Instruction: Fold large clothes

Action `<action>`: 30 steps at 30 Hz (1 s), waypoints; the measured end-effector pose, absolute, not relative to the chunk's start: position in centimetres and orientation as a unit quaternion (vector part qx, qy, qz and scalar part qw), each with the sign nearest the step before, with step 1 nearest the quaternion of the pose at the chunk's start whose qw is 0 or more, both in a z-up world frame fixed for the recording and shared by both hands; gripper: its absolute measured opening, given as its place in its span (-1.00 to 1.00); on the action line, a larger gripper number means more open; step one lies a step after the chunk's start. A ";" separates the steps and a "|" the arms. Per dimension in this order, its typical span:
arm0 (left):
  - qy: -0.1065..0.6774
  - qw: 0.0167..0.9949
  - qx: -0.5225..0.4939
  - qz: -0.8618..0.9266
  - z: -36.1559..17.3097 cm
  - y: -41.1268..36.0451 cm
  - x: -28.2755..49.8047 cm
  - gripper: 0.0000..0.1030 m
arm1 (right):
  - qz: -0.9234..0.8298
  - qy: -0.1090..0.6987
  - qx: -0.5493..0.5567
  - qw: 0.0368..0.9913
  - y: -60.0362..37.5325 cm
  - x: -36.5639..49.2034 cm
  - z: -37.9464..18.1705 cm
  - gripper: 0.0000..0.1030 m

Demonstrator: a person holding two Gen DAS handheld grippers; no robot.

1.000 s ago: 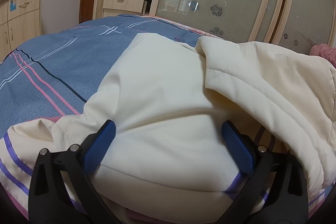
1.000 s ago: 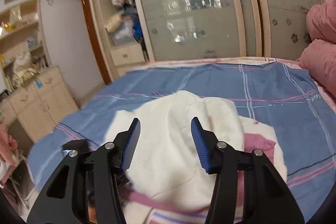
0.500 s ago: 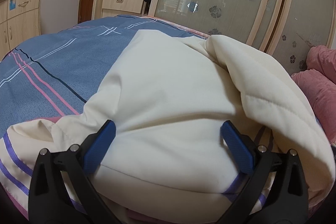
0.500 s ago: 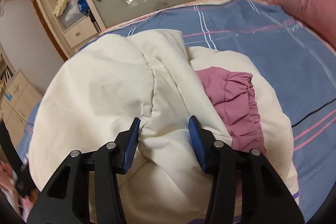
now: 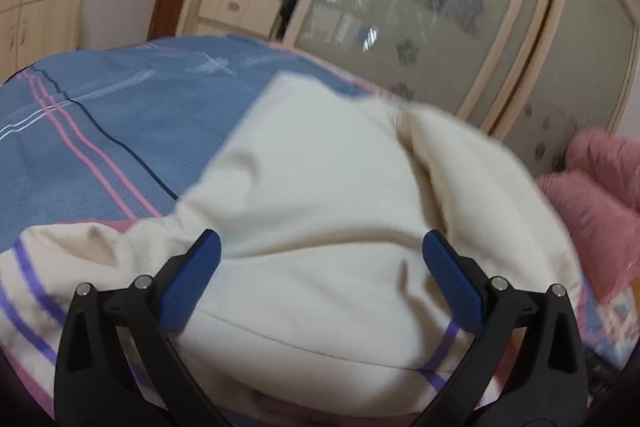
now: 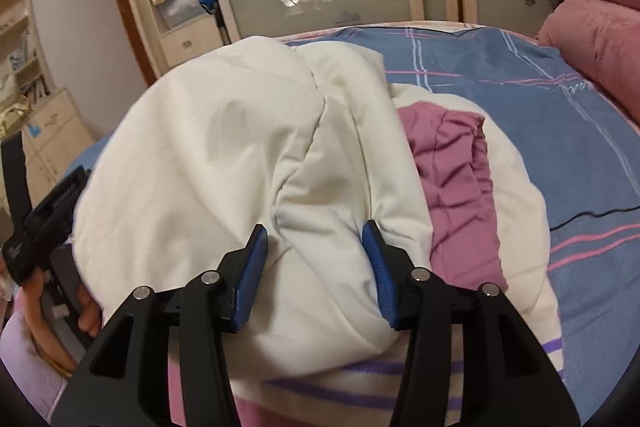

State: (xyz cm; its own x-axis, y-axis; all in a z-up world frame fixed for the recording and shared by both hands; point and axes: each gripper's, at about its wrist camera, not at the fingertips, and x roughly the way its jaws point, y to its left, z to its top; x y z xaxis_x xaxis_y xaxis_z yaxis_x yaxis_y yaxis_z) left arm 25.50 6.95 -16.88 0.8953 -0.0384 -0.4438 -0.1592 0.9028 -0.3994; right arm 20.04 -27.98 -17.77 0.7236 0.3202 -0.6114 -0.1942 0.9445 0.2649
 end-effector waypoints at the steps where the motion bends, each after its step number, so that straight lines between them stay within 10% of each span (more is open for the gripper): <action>1: 0.204 0.950 -0.235 0.035 -16.1 7.5 24.6 0.96 | 0.144 0.344 0.096 0.923 -28.1 20.1 -17.8 0.02; 12: 0.241 0.962 -0.124 -0.026 -9.1 -2.2 23.0 0.96 | 0.197 0.302 0.172 0.917 -31.2 17.5 -14.2 0.06; 21: 0.418 0.908 -0.007 -0.041 -15.3 -9.1 26.4 0.96 | 0.160 0.321 0.196 0.913 -32.8 18.4 -15.1 0.07; 30: 0.386 0.920 -0.035 -0.051 -13.8 -6.7 23.3 0.96 | 0.135 0.345 0.147 0.917 -31.0 19.0 -16.4 0.21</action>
State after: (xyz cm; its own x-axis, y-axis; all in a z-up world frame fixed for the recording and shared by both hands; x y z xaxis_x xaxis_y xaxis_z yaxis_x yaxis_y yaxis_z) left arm 23.33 -6.66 -13.83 0.6961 -0.1214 -0.7077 0.0667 0.9923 -0.1046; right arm 18.98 -31.04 -16.39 0.7255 0.3498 -0.5927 -0.1472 0.9202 0.3628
